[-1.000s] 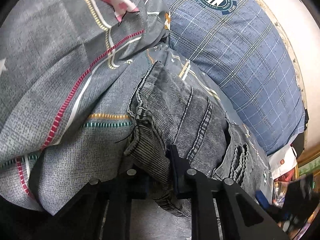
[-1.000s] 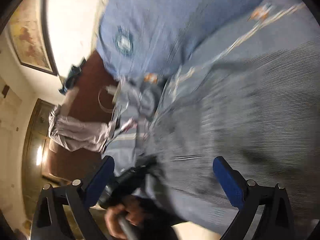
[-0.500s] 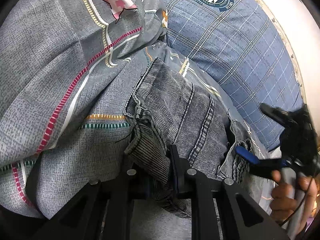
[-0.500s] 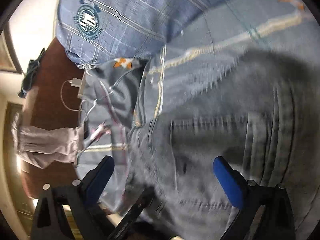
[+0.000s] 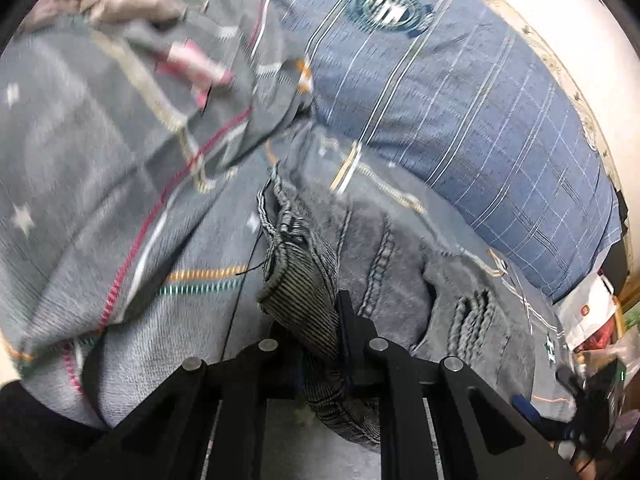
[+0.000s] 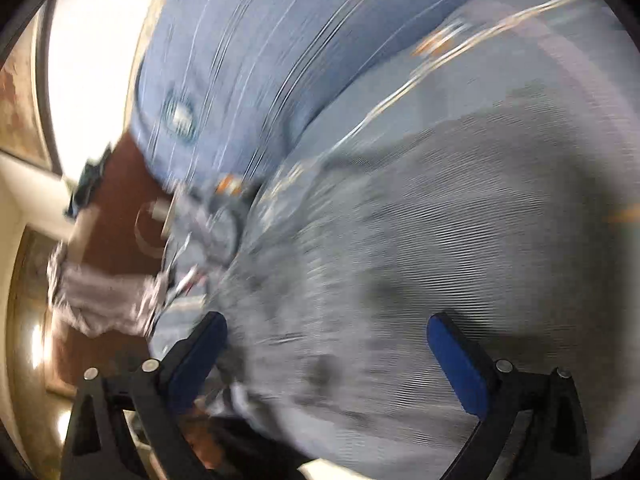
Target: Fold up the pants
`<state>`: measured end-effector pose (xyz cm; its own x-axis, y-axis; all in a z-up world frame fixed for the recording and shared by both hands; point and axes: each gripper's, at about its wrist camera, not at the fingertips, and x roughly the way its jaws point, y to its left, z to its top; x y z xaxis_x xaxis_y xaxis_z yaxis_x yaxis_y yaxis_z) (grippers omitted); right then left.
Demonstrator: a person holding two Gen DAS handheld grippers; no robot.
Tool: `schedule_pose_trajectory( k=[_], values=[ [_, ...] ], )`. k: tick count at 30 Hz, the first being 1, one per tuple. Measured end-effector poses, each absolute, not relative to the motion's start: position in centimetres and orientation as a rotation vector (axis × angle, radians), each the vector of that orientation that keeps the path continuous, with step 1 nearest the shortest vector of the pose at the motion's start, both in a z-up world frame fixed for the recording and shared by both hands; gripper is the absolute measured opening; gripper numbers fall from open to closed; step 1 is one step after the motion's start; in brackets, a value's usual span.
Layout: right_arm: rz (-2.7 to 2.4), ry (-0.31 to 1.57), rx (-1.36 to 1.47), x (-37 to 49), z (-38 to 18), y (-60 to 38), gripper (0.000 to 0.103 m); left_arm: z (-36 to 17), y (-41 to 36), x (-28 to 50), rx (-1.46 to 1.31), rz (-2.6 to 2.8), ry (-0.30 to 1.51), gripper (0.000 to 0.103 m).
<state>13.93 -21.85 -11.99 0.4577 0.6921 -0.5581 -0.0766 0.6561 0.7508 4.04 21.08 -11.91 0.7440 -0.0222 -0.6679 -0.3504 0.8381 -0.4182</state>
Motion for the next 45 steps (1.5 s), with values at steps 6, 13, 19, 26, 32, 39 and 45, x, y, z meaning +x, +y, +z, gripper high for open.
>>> schedule_pose_trajectory(
  k=[6,13,19,26,32,39,45],
  values=[
    [0.461,0.736,0.828,11.5,-9.7,-30.9,0.102,-5.4,11.1,3.7,-0.184,0.178,0.565,0.013],
    [0.399,0.699,1.023,10.0,-11.4,-37.1,0.102,-5.1,-5.2,3.5,0.194,-0.084,0.507,0.012],
    [0.369,0.703,1.058,9.5,-12.3,-38.0,0.102,-15.5,-11.5,7.2,0.311,-0.231,0.864,0.016],
    [0.383,0.755,0.995,10.2,-12.5,-35.8,0.102,-11.5,-8.5,5.9,0.179,-0.338,0.794,0.021],
    [0.337,0.776,0.811,10.1,-11.8,-33.6,0.102,-8.2,-5.6,3.9,0.026,-0.500,0.799,0.088],
    [0.395,0.751,0.869,8.4,-10.6,-33.0,0.102,-7.0,2.5,1.2,0.004,-0.255,0.631,0.090],
    [0.683,0.871,1.012,9.7,-11.1,-27.8,0.102,-11.1,6.8,4.0,-0.080,-0.027,0.772,0.090]
  ],
)
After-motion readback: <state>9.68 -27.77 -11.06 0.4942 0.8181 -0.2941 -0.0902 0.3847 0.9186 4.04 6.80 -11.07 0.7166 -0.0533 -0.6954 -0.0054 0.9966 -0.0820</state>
